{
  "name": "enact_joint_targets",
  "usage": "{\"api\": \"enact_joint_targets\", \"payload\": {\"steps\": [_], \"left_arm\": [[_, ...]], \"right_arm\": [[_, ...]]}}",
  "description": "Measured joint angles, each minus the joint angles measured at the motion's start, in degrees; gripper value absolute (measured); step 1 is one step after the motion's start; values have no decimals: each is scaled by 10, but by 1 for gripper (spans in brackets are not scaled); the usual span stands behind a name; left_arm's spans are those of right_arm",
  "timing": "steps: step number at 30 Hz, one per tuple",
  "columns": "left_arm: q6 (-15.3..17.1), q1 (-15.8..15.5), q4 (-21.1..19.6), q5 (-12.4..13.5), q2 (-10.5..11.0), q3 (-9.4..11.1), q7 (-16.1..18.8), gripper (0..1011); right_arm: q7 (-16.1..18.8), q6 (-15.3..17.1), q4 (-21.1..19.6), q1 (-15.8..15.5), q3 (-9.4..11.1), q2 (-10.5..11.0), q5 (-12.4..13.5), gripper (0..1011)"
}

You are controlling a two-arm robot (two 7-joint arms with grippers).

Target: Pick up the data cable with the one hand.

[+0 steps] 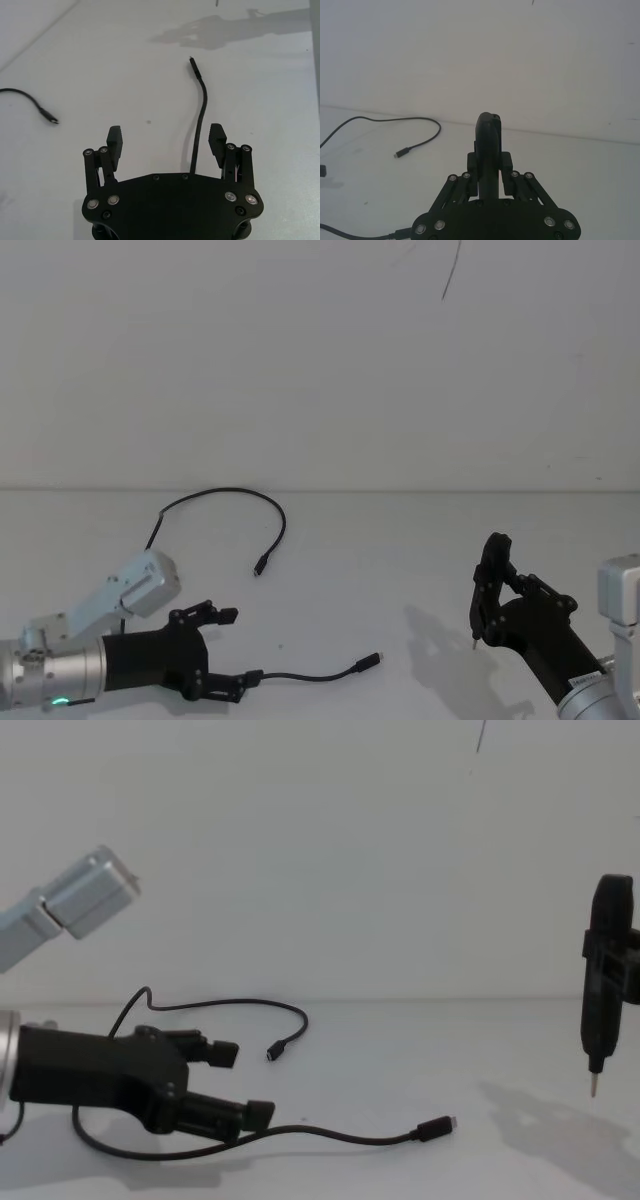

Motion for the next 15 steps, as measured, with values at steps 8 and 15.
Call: {"api": "enact_joint_targets", "payload": {"steps": [8,15], "left_arm": [[-4,-15,24,2,-12,15,-16,1001],[-8,-27,43,3,-24,30,-29,1001]], "right_arm": [[0,0,0,0,0,0,0,269],[0,0,0,0,0,0,0,269]]}}
